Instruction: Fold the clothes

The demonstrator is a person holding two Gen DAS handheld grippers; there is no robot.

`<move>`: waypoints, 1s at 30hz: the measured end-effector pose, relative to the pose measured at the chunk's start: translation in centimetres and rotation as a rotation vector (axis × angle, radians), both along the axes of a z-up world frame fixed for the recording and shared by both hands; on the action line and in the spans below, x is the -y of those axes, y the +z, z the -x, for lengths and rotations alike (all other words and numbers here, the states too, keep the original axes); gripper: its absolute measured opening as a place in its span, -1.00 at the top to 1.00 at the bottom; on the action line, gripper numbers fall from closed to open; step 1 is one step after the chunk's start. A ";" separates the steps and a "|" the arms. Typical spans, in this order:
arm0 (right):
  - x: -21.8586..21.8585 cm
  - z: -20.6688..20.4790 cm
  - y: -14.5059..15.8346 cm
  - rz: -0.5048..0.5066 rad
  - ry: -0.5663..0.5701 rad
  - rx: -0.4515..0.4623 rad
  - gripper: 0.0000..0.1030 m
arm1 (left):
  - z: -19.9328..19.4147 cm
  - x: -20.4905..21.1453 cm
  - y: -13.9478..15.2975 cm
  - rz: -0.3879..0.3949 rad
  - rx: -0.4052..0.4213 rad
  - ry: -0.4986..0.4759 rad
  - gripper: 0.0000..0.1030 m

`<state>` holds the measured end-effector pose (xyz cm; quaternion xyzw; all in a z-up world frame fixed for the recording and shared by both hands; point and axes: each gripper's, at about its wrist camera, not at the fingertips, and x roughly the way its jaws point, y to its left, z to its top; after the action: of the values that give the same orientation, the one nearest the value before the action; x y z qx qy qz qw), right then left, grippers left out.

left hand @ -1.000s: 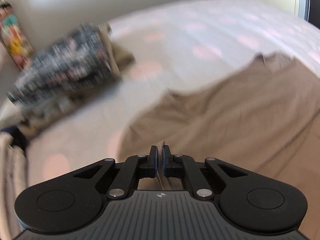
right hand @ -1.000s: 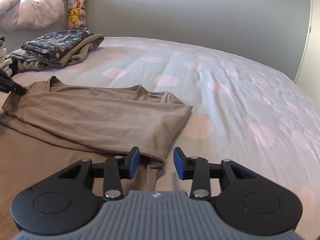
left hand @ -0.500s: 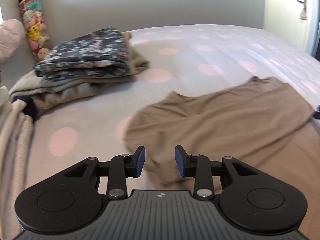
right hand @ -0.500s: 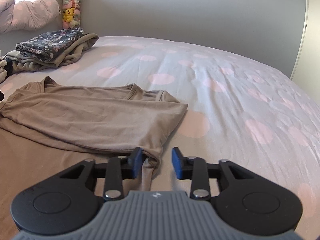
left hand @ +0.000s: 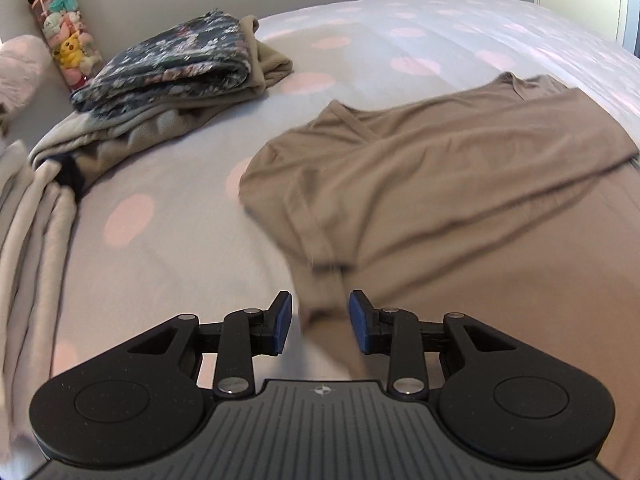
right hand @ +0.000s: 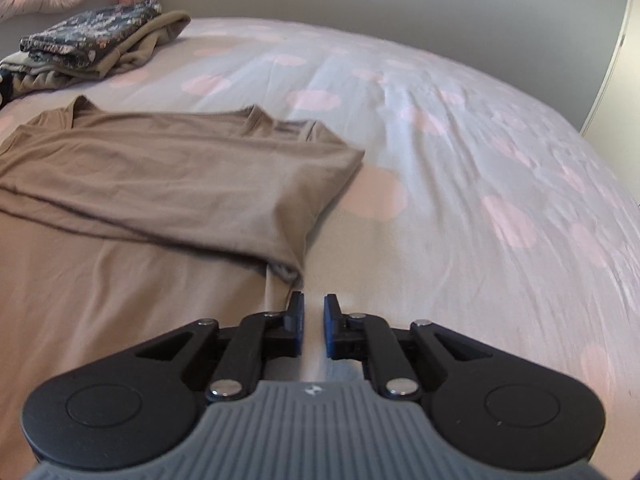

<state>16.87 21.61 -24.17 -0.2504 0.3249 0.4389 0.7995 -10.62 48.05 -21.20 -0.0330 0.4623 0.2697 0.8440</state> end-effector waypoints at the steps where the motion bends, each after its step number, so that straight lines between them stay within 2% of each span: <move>1: 0.3 0.1 0.3 0.003 0.001 -0.027 0.70 | 0.7 0.3 0.2 0.023 -0.011 0.002 0.41; 3: 1.1 0.5 0.9 0.006 0.000 -0.096 0.38 | 2.2 0.6 0.8 0.086 -0.019 0.013 0.41; 5: 2.3 1.2 1.6 -0.005 0.000 -0.172 0.32 | 3.7 0.8 1.4 0.177 -0.007 0.028 0.38; 8: 4.2 2.4 2.5 -0.013 -0.004 -0.280 0.01 | 5.9 1.6 2.3 0.280 0.034 0.048 0.01; 9: 4.8 2.7 2.6 -0.015 -0.011 -0.313 -0.10 | 6.4 2.0 2.5 0.304 0.039 0.047 0.01; 11: 5.9 3.2 2.8 -0.008 -0.023 -0.386 -0.20 | 6.9 2.7 2.6 0.343 0.038 0.038 0.01; 17: 8.3 3.1 1.5 0.038 -0.107 -0.549 -0.20 | 7.5 4.4 1.2 0.449 -0.066 0.058 0.01; 22: 9.2 4.2 1.4 0.067 -0.083 -0.589 -0.16 | 7.8 5.0 -0.1 0.501 -0.153 0.072 0.01; 25: 9.0 5.4 1.5 0.125 -0.044 -0.554 0.12 | 7.6 5.7 -0.3 0.484 -0.195 0.058 0.05; 28: 8.8 6.2 1.4 0.168 -0.022 -0.524 0.37 | 7.7 6.0 -0.4 0.472 -0.210 0.059 0.20; 30: 8.9 6.5 1.5 0.165 -0.006 -0.516 0.65 | 7.9 6.1 -0.2 0.467 -0.207 0.056 0.48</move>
<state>10.42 12.70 -22.62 -0.1937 0.5532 0.4580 0.6683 -18.53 41.94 -21.45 -0.2120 0.5948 0.1810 0.7540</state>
